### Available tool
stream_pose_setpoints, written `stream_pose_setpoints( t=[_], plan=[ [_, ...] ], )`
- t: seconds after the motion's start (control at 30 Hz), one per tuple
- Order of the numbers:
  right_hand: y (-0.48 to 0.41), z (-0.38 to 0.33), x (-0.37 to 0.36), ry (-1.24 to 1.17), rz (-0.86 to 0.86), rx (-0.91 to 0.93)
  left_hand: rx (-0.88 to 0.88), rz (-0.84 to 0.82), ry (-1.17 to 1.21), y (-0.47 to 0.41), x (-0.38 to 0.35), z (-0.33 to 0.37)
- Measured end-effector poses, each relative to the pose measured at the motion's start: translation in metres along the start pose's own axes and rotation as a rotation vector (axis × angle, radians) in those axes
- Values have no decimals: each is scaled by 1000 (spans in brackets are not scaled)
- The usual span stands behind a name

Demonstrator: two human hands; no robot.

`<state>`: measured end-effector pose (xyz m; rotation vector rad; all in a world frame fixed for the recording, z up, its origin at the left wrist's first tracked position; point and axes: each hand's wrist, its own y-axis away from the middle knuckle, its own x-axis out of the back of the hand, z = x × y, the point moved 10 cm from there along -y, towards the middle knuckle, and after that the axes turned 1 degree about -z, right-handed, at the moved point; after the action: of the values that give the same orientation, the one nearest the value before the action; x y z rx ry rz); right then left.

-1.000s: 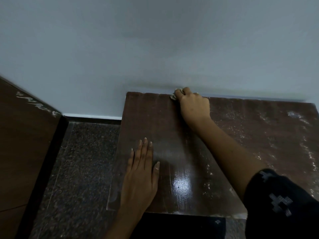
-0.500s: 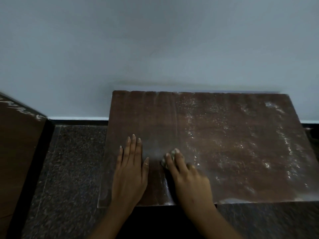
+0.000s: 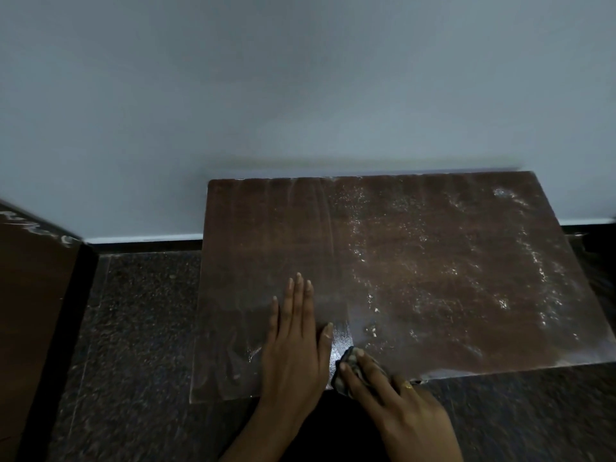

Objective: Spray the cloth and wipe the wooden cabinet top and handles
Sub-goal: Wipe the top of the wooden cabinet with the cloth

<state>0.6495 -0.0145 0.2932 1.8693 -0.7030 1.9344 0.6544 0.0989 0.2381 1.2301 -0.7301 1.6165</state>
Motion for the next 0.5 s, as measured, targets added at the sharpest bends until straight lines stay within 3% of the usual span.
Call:
stream_pose_setpoints(
  t=[0.1,0.3,0.5],
  plan=[
    [-25,4,-4,-7,-11,3,40,-43,-25,3,-6,-4],
    [-106,34,-35,31,-255,-139,28,-85,-55,2,-16,-5],
    [-207,59,-35,6,-180,-110,-16,-41,10,4,-20,-6]
  ],
)
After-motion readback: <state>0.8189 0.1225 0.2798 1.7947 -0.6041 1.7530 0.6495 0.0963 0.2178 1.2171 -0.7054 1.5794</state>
